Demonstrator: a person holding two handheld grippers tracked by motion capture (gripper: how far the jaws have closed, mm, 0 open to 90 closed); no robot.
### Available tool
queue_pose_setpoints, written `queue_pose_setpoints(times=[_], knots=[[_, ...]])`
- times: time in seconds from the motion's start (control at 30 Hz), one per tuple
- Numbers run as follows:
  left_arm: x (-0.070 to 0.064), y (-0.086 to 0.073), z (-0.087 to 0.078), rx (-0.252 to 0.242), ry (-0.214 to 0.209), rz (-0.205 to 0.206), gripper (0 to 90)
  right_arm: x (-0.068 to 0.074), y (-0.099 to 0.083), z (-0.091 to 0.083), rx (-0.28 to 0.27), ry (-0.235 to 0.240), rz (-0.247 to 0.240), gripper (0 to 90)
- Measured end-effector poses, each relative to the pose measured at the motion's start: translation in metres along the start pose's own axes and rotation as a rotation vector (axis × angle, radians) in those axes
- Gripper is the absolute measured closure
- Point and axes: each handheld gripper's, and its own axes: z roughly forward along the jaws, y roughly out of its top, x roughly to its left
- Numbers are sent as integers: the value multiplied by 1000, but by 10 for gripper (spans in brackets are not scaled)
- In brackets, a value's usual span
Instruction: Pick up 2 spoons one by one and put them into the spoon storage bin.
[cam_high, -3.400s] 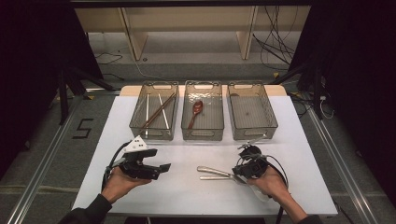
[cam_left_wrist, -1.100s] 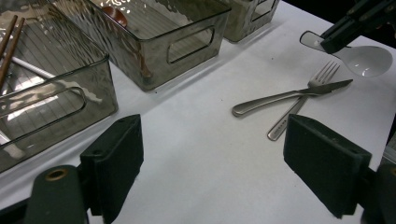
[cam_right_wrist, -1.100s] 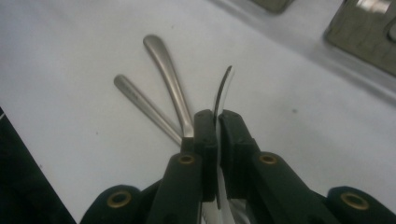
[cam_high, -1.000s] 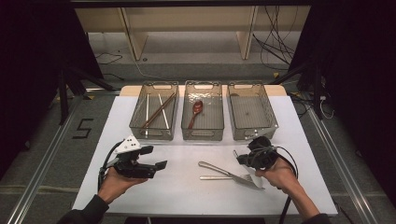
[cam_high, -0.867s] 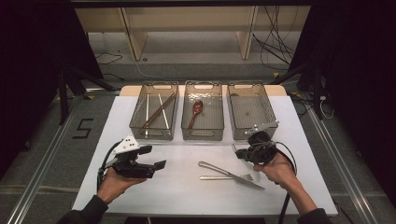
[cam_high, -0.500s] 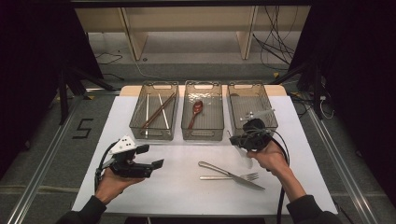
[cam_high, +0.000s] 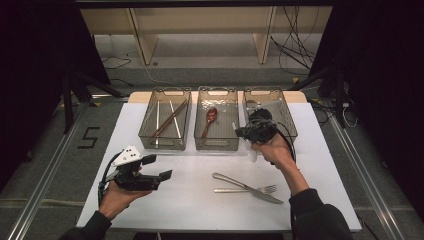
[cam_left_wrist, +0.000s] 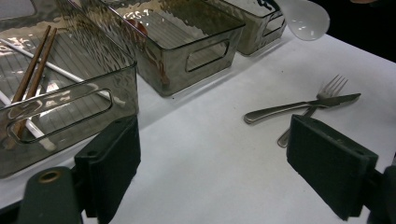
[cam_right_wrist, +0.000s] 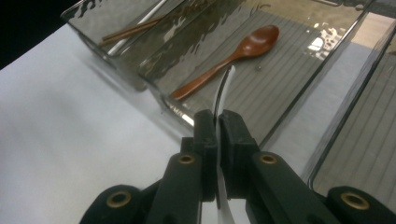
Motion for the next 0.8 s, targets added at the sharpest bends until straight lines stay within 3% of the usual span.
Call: queue_pose_setpoints(times=[0.33,0.8], knots=[[-1,-1,0,-3,-6,-17,170,-5,29,21,-26,-16,25,866],[0,0,-2,-25,-1,-8,168,-9,63,39,-58,-62,55,865]])
